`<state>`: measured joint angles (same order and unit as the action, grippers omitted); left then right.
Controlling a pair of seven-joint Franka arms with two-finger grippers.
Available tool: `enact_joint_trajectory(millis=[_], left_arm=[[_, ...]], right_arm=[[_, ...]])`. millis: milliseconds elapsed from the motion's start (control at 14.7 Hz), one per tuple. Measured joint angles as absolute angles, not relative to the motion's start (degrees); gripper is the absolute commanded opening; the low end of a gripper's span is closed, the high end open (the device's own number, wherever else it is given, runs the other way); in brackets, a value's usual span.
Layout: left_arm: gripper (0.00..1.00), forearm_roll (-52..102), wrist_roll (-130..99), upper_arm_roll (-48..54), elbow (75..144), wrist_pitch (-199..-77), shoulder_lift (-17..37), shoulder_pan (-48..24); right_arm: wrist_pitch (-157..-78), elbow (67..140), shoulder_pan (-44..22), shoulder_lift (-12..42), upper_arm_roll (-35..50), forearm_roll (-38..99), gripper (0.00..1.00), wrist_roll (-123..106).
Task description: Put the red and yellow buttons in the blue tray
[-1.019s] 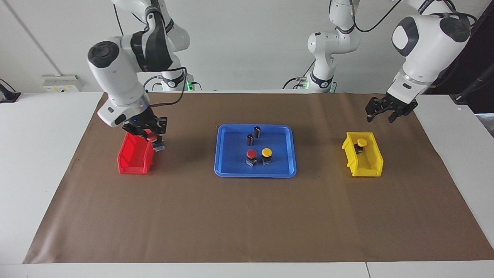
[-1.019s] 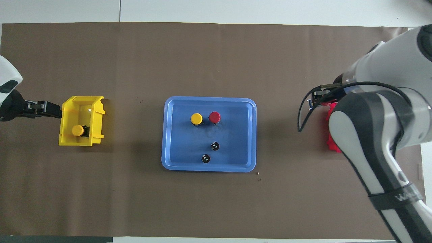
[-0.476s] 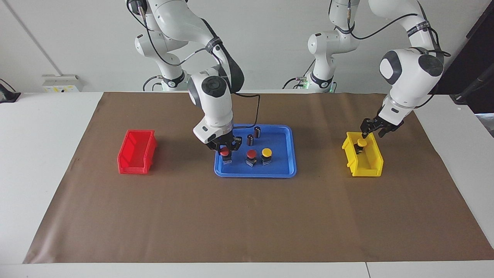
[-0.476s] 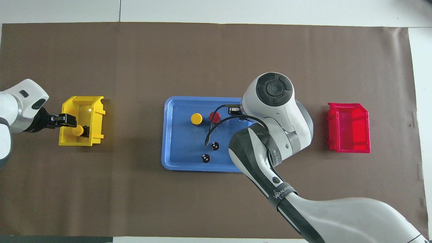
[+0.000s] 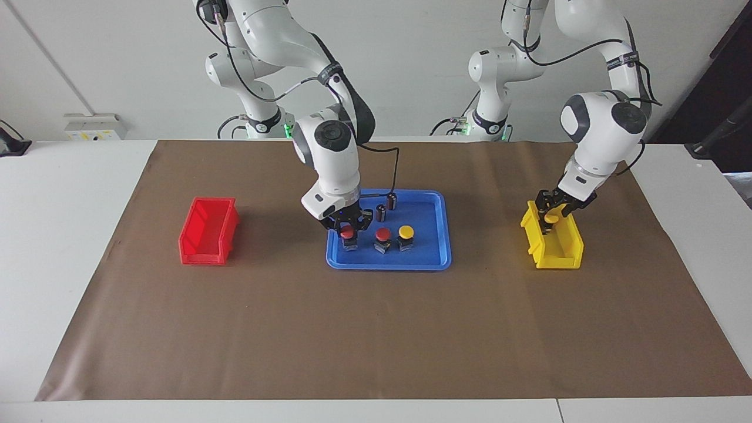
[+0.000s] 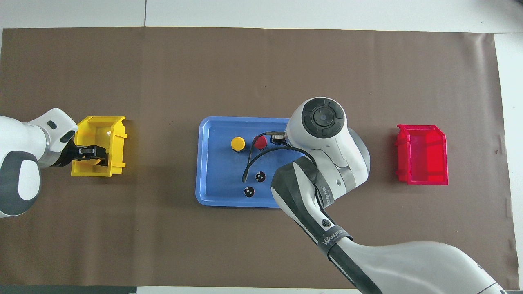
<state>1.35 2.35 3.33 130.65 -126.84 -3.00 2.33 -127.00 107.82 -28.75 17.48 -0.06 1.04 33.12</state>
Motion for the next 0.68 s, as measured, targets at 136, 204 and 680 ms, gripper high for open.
enact_joint_trajectory(millis=[136, 204, 680], left_arm=[[0.64, 1.3, 2.4, 3.3, 131.1, -127.1, -2.8, 2.3], [0.58, 1.3, 2.4, 3.3, 131.3, -127.5, -2.7, 2.4], [0.02, 1.3, 2.4, 3.1, 129.5, -126.4, -1.8, 2.5]], right_arm=[[-125.6, 107.1, -28.7, 17.4, -0.4, 0.3, 1.00, 33.1], [-123.1, 105.5, -28.5, 17.3, -0.7, -1.4, 1.00, 33.1], [-97.2, 89.5, -14.7, 8.7, -1.4, -5.5, 1.00, 23.4]])
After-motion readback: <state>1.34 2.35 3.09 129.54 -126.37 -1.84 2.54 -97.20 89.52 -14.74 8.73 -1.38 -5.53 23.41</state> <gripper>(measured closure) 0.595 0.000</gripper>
